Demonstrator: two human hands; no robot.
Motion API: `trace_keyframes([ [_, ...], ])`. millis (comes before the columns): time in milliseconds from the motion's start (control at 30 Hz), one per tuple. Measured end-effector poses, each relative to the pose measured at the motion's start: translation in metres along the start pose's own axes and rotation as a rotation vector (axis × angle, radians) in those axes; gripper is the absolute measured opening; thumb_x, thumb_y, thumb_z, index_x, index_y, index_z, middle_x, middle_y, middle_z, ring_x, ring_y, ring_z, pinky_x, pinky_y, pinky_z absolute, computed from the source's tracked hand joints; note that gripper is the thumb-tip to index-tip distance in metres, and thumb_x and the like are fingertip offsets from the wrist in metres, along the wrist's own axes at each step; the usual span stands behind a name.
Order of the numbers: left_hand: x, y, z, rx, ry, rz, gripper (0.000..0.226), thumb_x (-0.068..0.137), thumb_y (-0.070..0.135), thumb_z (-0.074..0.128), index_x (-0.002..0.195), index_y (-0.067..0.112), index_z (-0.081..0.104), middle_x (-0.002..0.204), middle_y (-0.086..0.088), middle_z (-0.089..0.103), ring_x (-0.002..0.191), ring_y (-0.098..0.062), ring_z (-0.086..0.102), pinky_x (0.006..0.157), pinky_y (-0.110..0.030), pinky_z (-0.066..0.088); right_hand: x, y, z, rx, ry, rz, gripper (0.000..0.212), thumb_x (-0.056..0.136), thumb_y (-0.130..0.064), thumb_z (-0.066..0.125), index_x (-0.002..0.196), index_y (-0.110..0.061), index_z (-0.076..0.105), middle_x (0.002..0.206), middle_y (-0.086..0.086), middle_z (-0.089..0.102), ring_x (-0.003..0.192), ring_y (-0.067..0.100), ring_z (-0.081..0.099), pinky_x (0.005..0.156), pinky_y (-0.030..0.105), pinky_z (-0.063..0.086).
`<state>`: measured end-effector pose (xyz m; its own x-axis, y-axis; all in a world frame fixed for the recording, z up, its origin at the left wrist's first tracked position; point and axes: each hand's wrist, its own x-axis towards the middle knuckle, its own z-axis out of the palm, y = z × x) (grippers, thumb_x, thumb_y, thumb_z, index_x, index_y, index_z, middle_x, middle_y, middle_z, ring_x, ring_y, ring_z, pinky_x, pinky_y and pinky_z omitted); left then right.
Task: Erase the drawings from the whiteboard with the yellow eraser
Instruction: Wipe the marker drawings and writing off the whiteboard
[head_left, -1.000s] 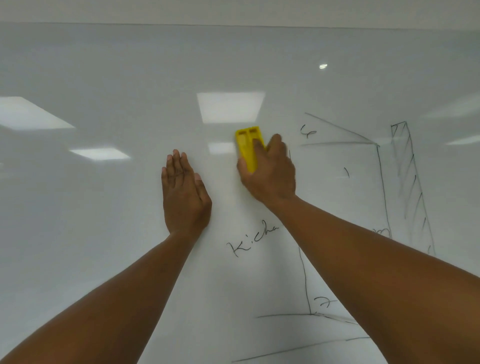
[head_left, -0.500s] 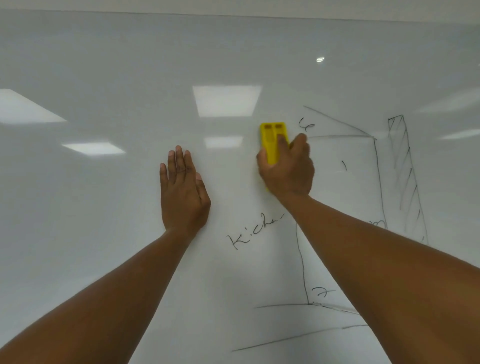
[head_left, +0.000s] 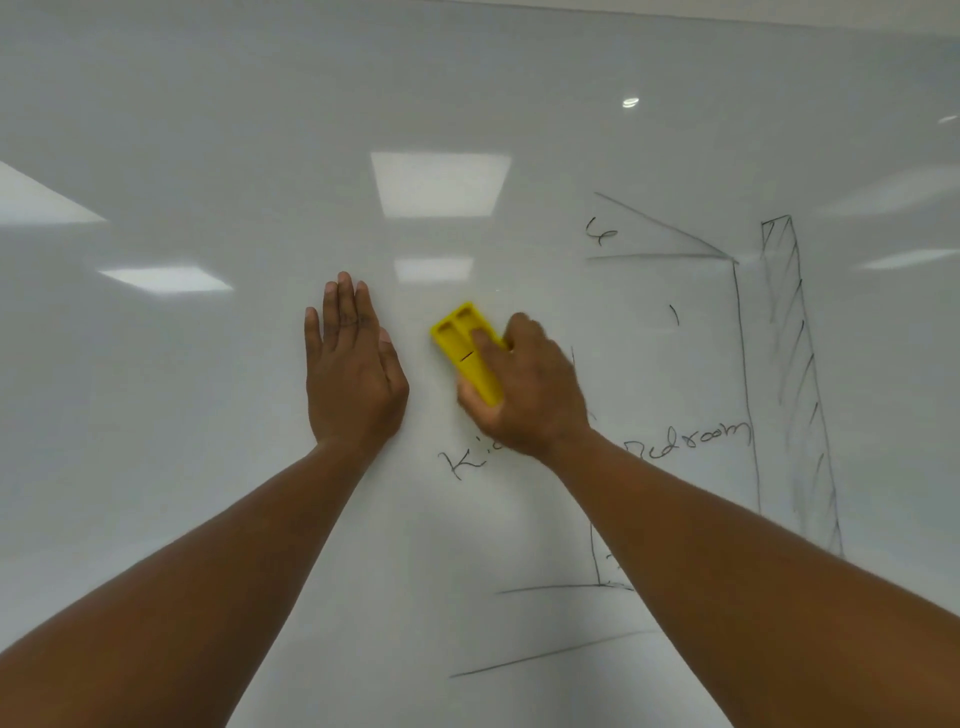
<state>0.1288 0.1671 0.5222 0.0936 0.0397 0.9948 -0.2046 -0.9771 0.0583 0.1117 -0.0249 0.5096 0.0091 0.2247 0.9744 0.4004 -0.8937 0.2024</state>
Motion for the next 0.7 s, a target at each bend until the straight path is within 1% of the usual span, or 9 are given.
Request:
trace_keyframes([
  [33,0.000,0.000,-0.001,0.002,0.000,0.003,0.057,0.103,0.020,0.023,0.157,0.001,0.016,0.166,-0.013,0.010,0.154,-0.023,0.004,0.126,-0.040,-0.001,-0.003,-0.002,0.001,0.007,-0.010,-0.100,0.051,0.077,-0.039,0.068,0.118,-0.010,0.063,0.091,0.015,0.051,0.074,0.031,0.050,0.054,0.035,0.044],
  [100,0.000,0.000,-0.001,0.007,-0.005,0.010,0.058,0.103,0.021,0.021,0.157,0.001,0.016,0.166,-0.014,0.011,0.154,-0.023,0.005,0.126,-0.039,-0.001,-0.006,-0.003,0.001,0.008,-0.008,-0.208,0.047,0.077,-0.038,0.068,0.113,-0.009,0.066,0.088,0.014,0.053,0.072,0.030,0.049,0.053,0.034,0.041],
  [167,0.000,0.000,-0.001,0.008,-0.003,0.010,0.057,0.104,0.020,0.023,0.157,0.002,0.015,0.166,-0.013,0.010,0.154,-0.022,0.004,0.126,-0.039,-0.001,-0.003,0.002,0.001,-0.029,-0.016,-0.232,0.047,0.077,-0.039,0.068,0.113,-0.009,0.066,0.090,0.016,0.054,0.072,0.031,0.050,0.054,0.035,0.040],
  [200,0.000,0.000,0.000,0.008,-0.001,0.005,0.056,0.104,0.020,0.024,0.157,0.003,0.015,0.166,-0.012,0.009,0.154,-0.022,0.003,0.126,-0.040,-0.001,0.000,0.006,-0.001,-0.057,-0.019,-0.207,0.049,0.077,-0.040,0.069,0.114,-0.009,0.066,0.092,0.017,0.055,0.074,0.032,0.052,0.055,0.035,0.040],
  [267,0.000,0.000,0.001,0.005,-0.001,-0.006,0.056,0.105,0.019,0.025,0.158,0.003,0.013,0.166,-0.011,0.008,0.155,-0.020,0.002,0.126,-0.039,-0.002,0.012,0.016,-0.005,-0.105,-0.023,-0.046,0.053,0.079,-0.042,0.068,0.122,-0.010,0.062,0.101,0.020,0.055,0.082,0.035,0.054,0.060,0.038,0.044],
  [367,-0.001,0.000,0.001,-0.001,0.005,-0.007,0.057,0.104,0.021,0.022,0.158,0.004,0.013,0.167,-0.010,0.008,0.155,-0.019,0.001,0.126,-0.038,-0.003,0.033,0.034,-0.012,-0.144,-0.013,0.297,0.055,0.090,-0.047,0.053,0.133,-0.013,0.050,0.122,0.022,0.047,0.103,0.037,0.049,0.075,0.043,0.045],
  [467,-0.001,-0.001,0.002,0.003,0.009,-0.006,0.058,0.103,0.023,0.019,0.158,0.005,0.013,0.167,-0.009,0.008,0.155,-0.019,0.001,0.125,-0.038,-0.004,0.044,0.052,-0.016,-0.095,0.055,0.531,0.054,0.092,-0.049,0.047,0.131,-0.011,0.048,0.121,0.019,0.042,0.105,0.034,0.046,0.074,0.041,0.047],
  [533,-0.001,-0.001,0.003,0.005,0.011,-0.010,0.058,0.103,0.024,0.017,0.158,0.005,0.012,0.167,-0.009,0.008,0.154,-0.018,0.001,0.125,-0.037,-0.004,0.039,0.058,-0.015,-0.061,0.099,0.586,0.053,0.092,-0.050,0.046,0.128,-0.011,0.049,0.116,0.017,0.042,0.102,0.032,0.047,0.072,0.040,0.047],
  [700,-0.001,-0.001,0.005,0.004,0.017,-0.014,0.058,0.103,0.024,0.017,0.158,0.005,0.013,0.167,-0.009,0.008,0.154,-0.018,0.001,0.125,-0.038,-0.004,-0.004,0.052,-0.006,-0.038,0.160,0.570,0.050,0.089,-0.048,0.052,0.124,-0.012,0.053,0.102,0.014,0.041,0.087,0.029,0.046,0.065,0.039,0.049],
])
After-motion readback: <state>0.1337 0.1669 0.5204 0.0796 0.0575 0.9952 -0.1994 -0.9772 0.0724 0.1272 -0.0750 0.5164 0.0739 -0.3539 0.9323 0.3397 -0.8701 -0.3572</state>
